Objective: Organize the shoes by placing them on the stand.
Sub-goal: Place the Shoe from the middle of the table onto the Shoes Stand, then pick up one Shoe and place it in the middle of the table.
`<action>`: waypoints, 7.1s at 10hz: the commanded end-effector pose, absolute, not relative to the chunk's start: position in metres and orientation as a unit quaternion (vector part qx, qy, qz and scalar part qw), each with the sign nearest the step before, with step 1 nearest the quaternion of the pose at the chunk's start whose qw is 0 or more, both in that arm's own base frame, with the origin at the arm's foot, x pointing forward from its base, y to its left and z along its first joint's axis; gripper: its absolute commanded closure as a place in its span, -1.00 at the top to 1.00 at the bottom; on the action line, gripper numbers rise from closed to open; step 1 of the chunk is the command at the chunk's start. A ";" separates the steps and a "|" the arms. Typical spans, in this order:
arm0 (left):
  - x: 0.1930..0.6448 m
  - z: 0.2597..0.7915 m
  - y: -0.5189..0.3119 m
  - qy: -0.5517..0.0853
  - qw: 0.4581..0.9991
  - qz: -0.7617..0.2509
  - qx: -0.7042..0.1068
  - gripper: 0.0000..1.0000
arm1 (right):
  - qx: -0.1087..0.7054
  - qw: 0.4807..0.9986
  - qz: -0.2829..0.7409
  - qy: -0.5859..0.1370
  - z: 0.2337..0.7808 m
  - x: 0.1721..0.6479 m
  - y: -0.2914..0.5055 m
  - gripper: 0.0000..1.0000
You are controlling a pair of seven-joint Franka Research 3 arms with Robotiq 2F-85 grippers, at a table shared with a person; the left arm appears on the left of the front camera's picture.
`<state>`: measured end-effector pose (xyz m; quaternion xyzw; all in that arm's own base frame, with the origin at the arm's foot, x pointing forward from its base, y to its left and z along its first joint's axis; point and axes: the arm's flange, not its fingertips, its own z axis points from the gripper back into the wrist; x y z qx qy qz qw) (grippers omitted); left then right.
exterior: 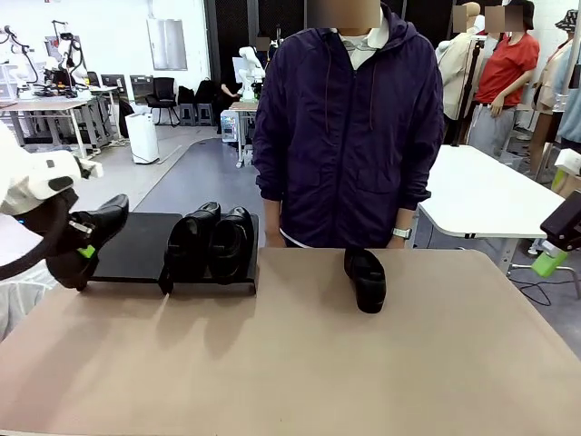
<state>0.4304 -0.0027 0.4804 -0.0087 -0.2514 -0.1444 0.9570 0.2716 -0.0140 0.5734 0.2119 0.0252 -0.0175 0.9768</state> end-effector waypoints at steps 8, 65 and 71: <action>0.536 0.421 0.015 -0.335 0.939 -0.079 0.013 -1.00 | 0.221 0.975 -0.005 0.025 0.577 0.273 -0.015 1.00; 0.274 0.604 0.067 -0.068 0.965 -0.196 -0.162 1.00 | -0.023 0.989 0.140 0.051 0.483 0.513 0.269 1.00; 0.274 0.604 0.067 -0.068 0.965 -0.196 -0.162 1.00 | 0.021 0.999 0.047 0.017 0.440 0.611 0.264 1.00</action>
